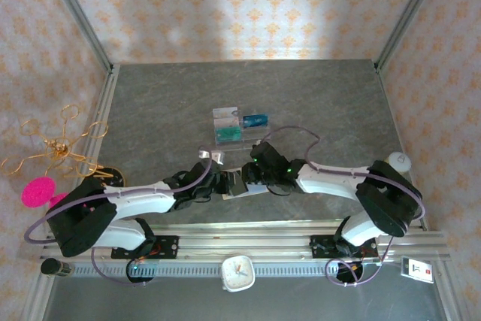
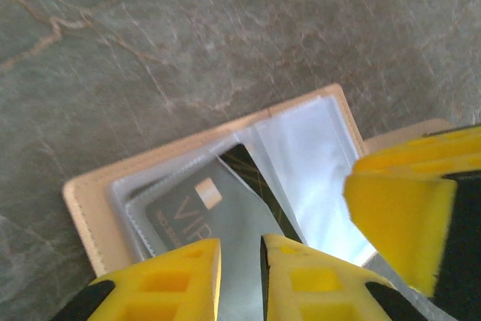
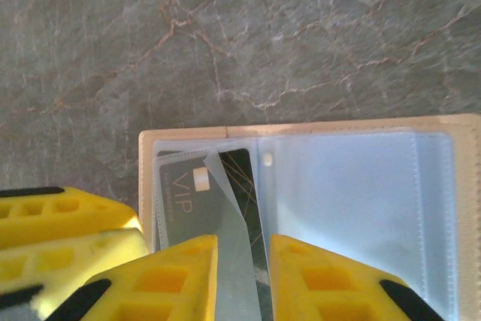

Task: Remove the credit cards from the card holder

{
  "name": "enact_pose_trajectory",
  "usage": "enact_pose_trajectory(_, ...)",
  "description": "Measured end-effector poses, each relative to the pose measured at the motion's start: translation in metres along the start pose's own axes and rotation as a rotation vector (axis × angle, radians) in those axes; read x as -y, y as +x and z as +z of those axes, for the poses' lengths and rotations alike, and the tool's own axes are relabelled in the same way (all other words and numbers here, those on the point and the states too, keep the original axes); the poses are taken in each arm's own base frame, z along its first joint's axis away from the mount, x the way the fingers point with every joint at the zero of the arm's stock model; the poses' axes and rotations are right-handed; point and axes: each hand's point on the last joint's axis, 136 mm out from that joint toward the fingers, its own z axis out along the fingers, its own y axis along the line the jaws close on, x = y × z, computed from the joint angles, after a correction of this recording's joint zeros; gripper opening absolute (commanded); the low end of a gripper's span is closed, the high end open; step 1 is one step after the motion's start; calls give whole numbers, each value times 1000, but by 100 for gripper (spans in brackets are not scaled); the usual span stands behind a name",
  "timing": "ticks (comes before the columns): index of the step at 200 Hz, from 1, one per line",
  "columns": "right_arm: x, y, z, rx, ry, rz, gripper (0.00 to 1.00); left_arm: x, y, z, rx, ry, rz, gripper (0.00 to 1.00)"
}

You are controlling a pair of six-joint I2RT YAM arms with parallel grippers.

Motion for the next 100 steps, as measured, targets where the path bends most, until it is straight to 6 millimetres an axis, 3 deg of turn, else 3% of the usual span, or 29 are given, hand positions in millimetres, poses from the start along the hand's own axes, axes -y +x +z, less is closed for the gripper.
enact_pose_trajectory(50, -1, 11, 7, -58, -19, 7, 24, 3, 14, -12, -37, 26, 2, 32)
enact_pose_trajectory(100, 4, 21, 10, -84, -16, 17, 24, 1, 12, -25, -4, 42, -33, 31)
